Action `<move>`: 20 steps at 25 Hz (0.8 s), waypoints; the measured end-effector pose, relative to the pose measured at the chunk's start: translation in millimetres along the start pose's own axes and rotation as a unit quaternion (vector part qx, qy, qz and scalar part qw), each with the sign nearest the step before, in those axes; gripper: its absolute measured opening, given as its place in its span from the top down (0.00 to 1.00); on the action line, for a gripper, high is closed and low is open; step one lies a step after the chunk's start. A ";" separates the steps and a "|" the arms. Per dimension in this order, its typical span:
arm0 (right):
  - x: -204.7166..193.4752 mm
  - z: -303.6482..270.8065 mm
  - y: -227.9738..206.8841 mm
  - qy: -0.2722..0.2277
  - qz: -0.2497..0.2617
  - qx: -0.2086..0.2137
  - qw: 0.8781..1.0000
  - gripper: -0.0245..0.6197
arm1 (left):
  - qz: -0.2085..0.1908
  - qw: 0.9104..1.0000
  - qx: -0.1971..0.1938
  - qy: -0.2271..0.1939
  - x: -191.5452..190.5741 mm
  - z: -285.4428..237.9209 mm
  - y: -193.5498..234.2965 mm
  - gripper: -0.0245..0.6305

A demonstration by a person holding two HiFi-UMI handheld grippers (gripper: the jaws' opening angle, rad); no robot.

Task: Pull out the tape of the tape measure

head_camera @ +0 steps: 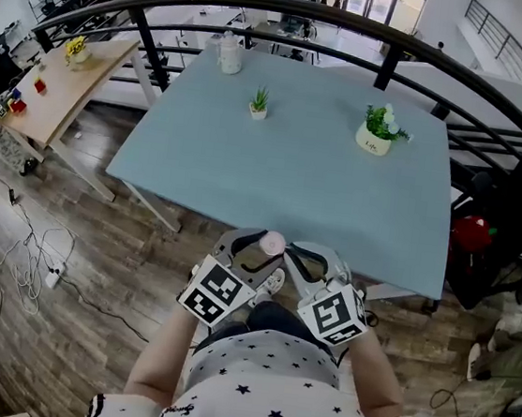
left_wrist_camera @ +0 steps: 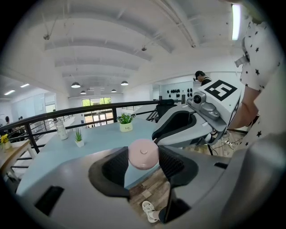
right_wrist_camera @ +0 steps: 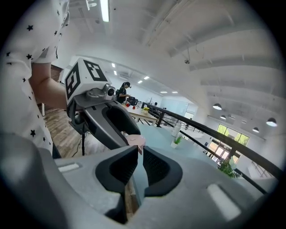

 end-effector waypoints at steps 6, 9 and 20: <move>-0.1 -1.8 -2.6 -0.001 0.000 0.020 1.000 0.94 | -0.004 1.000 0.001 0.005 2.0 -1.5 0.7 0.64; -2.2 -1.8 -4.8 -0.001 -0.006 0.026 1.000 0.94 | 0.000 1.000 -0.003 0.004 2.4 -3.6 0.5 0.64; -3.1 -1.5 -8.3 0.001 -0.012 0.026 1.000 0.94 | 0.009 1.000 -0.005 0.003 3.7 -5.4 1.3 0.64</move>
Point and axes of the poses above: the fingertips, and each gripper's own axes: z backward along the fingers, y to its left, x out of its top, the point moved 10 cm from there along z, backward along the fingers, and after that the axes turned 11 degrees about y, right-handed, at the moved point
